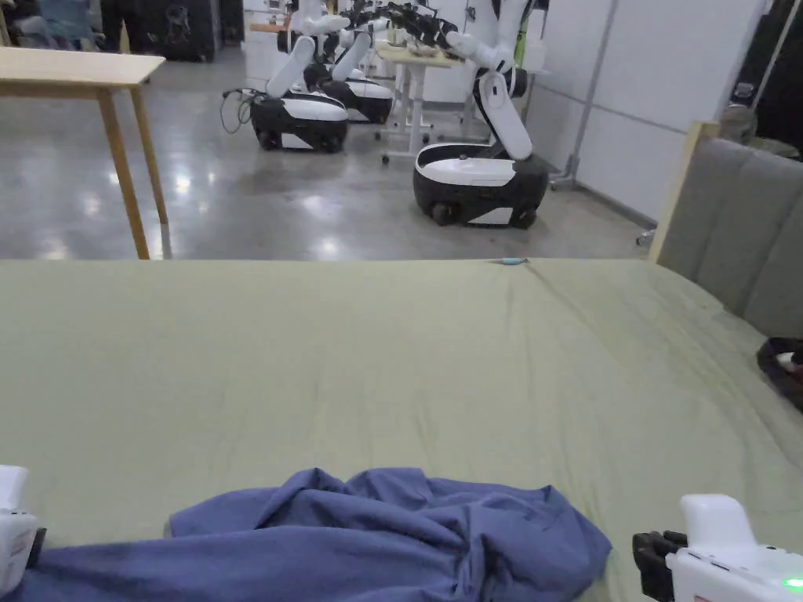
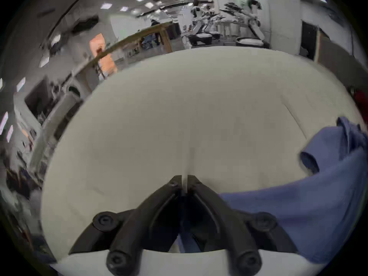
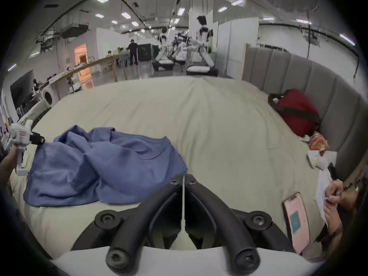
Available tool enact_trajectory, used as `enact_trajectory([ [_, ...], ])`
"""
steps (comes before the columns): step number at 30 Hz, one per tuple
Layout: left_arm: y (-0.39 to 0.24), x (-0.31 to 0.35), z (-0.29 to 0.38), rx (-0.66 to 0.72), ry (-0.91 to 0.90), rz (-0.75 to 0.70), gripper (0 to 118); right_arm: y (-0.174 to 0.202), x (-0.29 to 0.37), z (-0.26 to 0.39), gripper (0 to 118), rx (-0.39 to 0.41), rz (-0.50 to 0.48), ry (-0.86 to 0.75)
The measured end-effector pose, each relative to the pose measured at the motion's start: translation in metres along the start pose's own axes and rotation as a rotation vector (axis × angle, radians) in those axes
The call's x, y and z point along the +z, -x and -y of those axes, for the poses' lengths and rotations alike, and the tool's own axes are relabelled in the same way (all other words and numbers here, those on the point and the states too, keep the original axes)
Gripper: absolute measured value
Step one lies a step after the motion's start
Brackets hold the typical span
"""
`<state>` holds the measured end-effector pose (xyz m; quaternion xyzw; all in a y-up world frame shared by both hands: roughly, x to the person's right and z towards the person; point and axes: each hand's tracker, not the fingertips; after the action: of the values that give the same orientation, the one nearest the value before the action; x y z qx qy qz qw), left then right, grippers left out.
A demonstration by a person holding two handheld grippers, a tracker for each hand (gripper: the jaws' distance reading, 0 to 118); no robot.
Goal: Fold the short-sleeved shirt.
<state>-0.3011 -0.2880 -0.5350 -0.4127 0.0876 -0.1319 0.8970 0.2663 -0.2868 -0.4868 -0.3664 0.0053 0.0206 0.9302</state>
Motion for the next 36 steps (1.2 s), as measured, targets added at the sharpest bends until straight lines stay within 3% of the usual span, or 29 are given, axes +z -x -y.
enact_trajectory([
  [1, 0.018, -0.019, -0.006, 0.042, 0.065, 0.125, 2, 0.000, -0.014, -0.005, 108, 0.021, -0.014, 0.013],
  [4, 0.024, 0.010, -0.013, 0.108, -0.007, 0.111, 2, 0.002, -0.051, -0.015, 110, 0.077, 0.005, 0.059],
  [7, 0.065, -0.024, -0.013, 0.165, -0.002, 0.191, 2, 0.005, -0.073, -0.023, 108, 0.092, 0.027, 0.058],
  [8, 0.072, -0.026, -0.016, 0.163, -0.003, 0.193, 2, 0.005, -0.079, -0.023, 92, 0.091, 0.024, 0.062],
  [10, 0.051, -0.011, -0.002, 0.148, -0.043, 0.170, 2, 0.006, -0.091, -0.022, 31, 0.091, 0.033, 0.074],
  [12, 0.057, -0.014, -0.004, 0.149, -0.050, 0.184, 2, 0.010, -0.098, -0.016, 10, 0.110, 0.019, 0.137],
  [14, 0.030, 0.010, 0.006, 0.123, -0.080, 0.162, 2, 0.014, -0.097, -0.011, 9, 0.089, -0.038, 0.150],
  [16, 0.030, 0.010, 0.007, 0.118, -0.082, 0.166, 1, 0.018, -0.089, -0.012, 9, 0.042, -0.012, 0.143],
  [18, 0.019, 0.025, 0.010, 0.100, -0.091, 0.160, 1, 0.011, -0.082, -0.017, 8, -0.048, -0.060, 0.149],
  [19, 0.018, 0.027, 0.009, 0.083, -0.096, 0.158, 1, 0.008, -0.077, -0.020, 8, -0.055, -0.062, 0.131],
  [27, 0.064, 0.115, -0.032, 0.102, -0.264, 0.081, 0, -0.004, 0.032, -0.099, 8, -0.059, -0.138, -0.093],
  [30, 0.088, 0.153, -0.054, 0.100, -0.357, 0.030, 0, 0.004, 0.079, -0.137, 8, -0.009, -0.141, -0.192],
  [33, 0.115, 0.187, -0.081, 0.120, -0.431, -0.010, 0, 0.017, 0.122, -0.176, 8, 0.062, -0.091, -0.294],
  [36, 0.140, 0.220, -0.108, 0.141, -0.511, -0.064, 0, 0.020, 0.161, -0.218, 8, 0.082, -0.041, -0.393],
])
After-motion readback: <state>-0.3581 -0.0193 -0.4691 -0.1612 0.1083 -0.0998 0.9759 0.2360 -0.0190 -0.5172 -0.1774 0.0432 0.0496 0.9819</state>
